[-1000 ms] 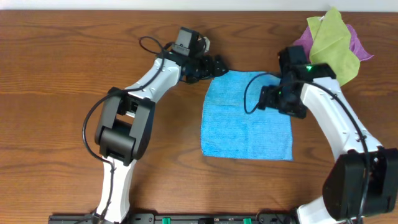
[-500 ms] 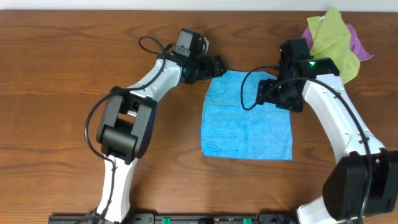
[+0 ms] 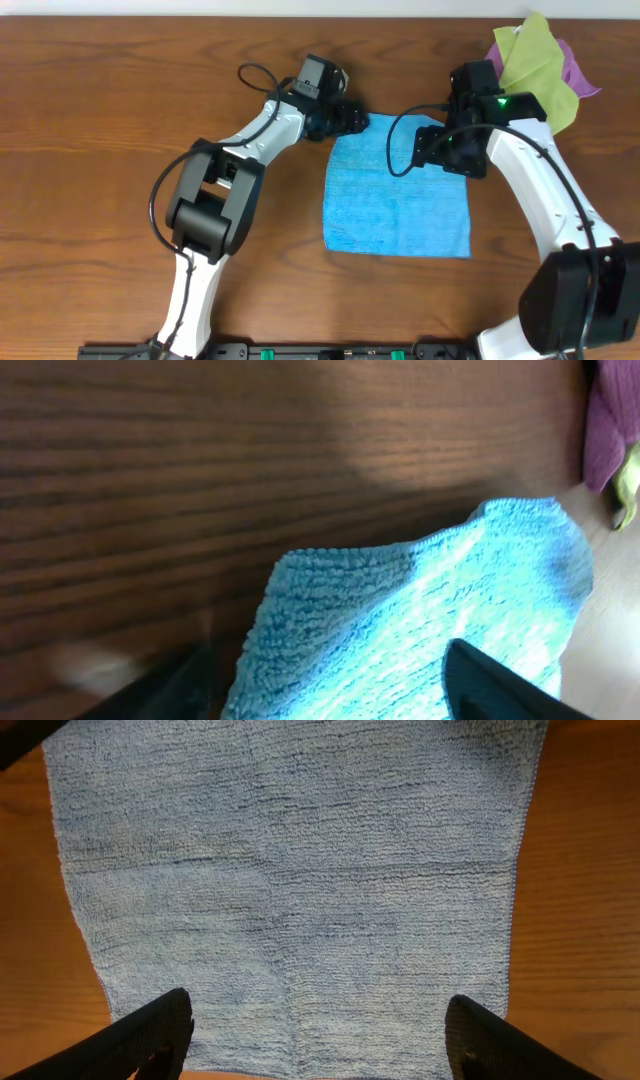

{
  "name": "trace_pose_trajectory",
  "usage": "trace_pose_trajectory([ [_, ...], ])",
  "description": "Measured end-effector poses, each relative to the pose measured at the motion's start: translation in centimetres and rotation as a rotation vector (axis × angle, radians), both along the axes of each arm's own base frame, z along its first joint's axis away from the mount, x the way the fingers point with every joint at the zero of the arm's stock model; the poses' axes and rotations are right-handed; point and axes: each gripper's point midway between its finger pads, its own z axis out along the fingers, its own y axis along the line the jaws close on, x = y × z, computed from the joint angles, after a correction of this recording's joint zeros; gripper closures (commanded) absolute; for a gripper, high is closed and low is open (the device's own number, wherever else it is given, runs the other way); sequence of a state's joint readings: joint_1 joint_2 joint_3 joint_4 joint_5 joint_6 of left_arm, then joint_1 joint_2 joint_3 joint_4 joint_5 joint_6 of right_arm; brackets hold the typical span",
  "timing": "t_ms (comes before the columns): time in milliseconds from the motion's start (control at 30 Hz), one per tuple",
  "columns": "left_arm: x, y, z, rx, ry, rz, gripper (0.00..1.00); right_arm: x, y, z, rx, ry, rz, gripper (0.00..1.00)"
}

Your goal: Fold the cloth

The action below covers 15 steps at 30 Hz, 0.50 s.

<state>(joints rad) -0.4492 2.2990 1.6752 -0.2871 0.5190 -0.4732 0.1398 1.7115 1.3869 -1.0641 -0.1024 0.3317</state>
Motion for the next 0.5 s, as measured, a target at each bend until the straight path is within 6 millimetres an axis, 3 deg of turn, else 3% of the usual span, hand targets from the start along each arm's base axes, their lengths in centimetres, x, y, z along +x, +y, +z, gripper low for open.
trace_pose_trajectory([
  [233,0.2,0.2,-0.2,0.016,-0.007,0.010,0.75,0.0,0.0,0.0,0.002,0.001,0.001,0.20],
  [500,1.2,1.7,-0.3,0.030,-0.014,0.045,0.89,-0.3,0.0,0.0,0.000,0.012,0.004,0.22],
])
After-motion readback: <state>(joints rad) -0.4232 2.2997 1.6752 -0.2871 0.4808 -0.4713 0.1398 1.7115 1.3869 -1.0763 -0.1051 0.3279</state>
